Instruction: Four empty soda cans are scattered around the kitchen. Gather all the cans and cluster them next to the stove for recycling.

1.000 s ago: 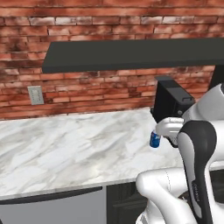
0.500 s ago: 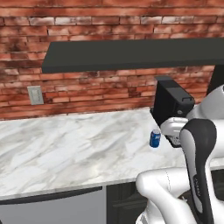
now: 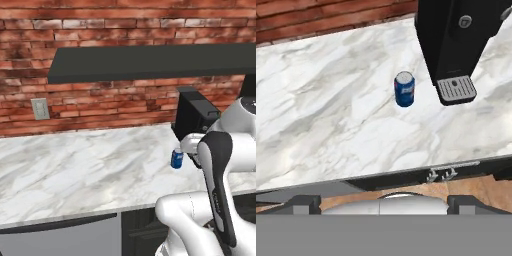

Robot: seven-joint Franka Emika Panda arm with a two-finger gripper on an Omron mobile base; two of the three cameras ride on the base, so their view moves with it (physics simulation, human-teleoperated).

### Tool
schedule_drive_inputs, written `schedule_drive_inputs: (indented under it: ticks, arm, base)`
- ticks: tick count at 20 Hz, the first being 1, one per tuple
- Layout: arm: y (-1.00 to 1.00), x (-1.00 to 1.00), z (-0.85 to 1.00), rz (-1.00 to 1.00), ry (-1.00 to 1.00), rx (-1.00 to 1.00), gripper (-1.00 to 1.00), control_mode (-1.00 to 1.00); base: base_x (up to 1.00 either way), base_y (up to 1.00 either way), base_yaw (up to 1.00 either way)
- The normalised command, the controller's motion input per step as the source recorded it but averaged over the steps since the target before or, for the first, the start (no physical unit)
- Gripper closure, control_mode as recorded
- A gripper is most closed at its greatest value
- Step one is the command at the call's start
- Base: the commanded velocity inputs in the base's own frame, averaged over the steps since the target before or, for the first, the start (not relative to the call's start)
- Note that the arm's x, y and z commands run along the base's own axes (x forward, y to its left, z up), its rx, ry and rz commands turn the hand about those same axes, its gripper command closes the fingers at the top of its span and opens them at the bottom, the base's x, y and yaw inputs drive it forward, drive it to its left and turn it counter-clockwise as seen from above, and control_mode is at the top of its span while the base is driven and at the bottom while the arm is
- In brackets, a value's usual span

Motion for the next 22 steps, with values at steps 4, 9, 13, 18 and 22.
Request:
schedule_drive_inputs:
  ticks: [4, 9, 13, 18, 22]
  arm:
    - [0.00, 0.31, -0.16, 0.00, 0.09, 0.00, -1.00, -1.00]
    - [-0.04, 0.33, -0.13, 0.00, 0.07, 0.00, -1.00, -1.00]
    - [-0.09, 0.26, -0.17, 0.00, 0.05, 0.00, -1.00, -1.00]
    - [-0.05, 0.26, -0.31, 0.00, 0.02, 0.00, -1.00, -1.00]
    - [-0.11, 0.24, -0.40, 0.00, 0.00, 0.00, -1.00, -1.00]
  base:
    - [0.00, 0.00, 0.00]
    - [0.00, 0.00, 0.00]
    - [0.00, 0.00, 0.00]
    - [0.00, 0.00, 0.00]
    - [0.00, 0.00, 0.00]
